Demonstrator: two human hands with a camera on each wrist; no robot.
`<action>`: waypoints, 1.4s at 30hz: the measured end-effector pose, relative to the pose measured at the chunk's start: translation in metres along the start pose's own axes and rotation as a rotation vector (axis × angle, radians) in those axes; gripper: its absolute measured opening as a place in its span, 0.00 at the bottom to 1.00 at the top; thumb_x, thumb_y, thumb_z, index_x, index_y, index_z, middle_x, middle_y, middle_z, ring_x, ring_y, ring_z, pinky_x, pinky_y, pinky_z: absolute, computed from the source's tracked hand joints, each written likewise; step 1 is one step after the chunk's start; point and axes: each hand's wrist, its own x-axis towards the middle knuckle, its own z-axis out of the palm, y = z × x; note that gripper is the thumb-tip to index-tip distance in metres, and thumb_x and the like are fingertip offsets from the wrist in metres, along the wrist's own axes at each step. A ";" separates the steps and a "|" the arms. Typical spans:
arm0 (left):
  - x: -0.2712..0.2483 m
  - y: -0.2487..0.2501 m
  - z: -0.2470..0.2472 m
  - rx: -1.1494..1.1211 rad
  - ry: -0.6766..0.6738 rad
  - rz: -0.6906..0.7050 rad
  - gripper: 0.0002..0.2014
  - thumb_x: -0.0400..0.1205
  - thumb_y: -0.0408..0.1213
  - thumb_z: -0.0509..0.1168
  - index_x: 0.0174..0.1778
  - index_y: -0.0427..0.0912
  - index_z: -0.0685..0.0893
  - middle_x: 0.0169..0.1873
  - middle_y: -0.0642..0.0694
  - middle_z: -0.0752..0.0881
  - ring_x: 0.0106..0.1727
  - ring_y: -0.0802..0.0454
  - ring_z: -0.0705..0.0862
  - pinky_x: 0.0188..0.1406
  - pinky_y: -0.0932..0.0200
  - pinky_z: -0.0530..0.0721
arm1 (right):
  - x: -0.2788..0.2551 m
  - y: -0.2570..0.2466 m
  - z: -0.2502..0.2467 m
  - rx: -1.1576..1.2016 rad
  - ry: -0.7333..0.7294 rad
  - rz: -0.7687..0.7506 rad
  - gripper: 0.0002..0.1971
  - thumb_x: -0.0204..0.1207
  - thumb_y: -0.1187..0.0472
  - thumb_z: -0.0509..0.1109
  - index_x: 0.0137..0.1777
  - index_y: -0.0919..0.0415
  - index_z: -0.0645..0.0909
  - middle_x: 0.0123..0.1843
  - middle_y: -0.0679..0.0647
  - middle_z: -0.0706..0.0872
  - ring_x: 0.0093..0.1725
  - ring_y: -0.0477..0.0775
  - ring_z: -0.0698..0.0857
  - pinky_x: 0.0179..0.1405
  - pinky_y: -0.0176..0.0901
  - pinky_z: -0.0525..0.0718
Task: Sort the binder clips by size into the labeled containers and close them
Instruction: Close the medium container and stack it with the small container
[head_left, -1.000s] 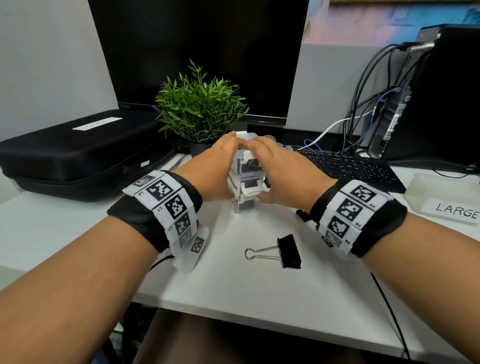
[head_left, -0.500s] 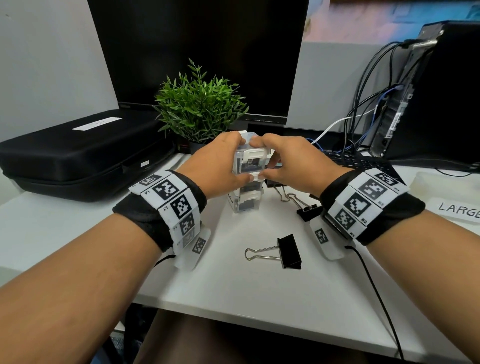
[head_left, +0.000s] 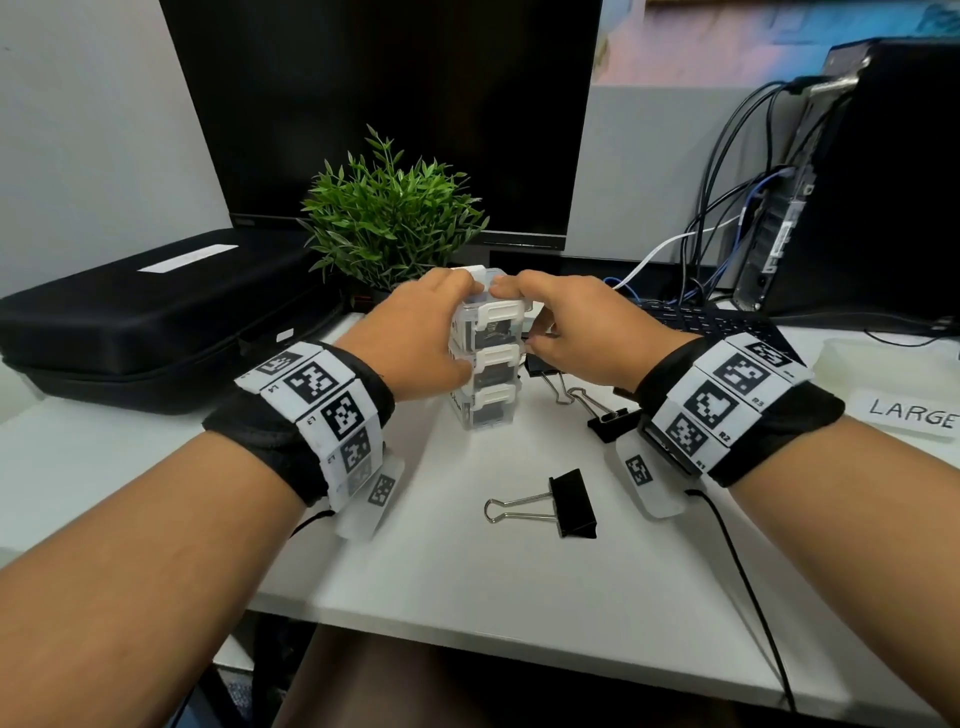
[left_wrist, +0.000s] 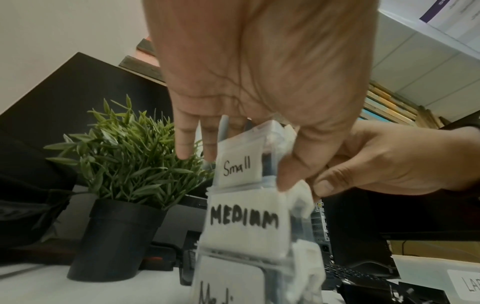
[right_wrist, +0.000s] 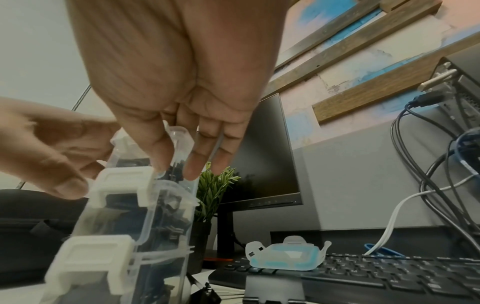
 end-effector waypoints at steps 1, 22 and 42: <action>0.000 -0.002 -0.003 0.067 -0.004 0.008 0.33 0.72 0.42 0.71 0.73 0.51 0.68 0.65 0.50 0.72 0.63 0.48 0.72 0.64 0.51 0.76 | 0.000 0.003 -0.001 0.006 -0.024 0.002 0.28 0.77 0.64 0.69 0.75 0.46 0.70 0.62 0.54 0.83 0.55 0.51 0.83 0.55 0.42 0.80; 0.011 0.018 -0.029 0.551 0.043 -0.065 0.13 0.80 0.43 0.66 0.57 0.43 0.76 0.35 0.49 0.77 0.39 0.46 0.77 0.34 0.54 0.76 | -0.020 0.025 -0.010 -0.193 -0.387 0.223 0.23 0.78 0.59 0.69 0.73 0.47 0.74 0.73 0.50 0.75 0.71 0.53 0.75 0.68 0.43 0.72; 0.021 -0.014 -0.041 0.750 0.022 -0.097 0.05 0.78 0.29 0.62 0.46 0.42 0.79 0.27 0.50 0.68 0.36 0.46 0.75 0.30 0.55 0.71 | -0.027 0.031 -0.009 -0.222 -0.561 0.303 0.20 0.77 0.51 0.71 0.69 0.44 0.77 0.73 0.49 0.74 0.69 0.54 0.75 0.68 0.46 0.73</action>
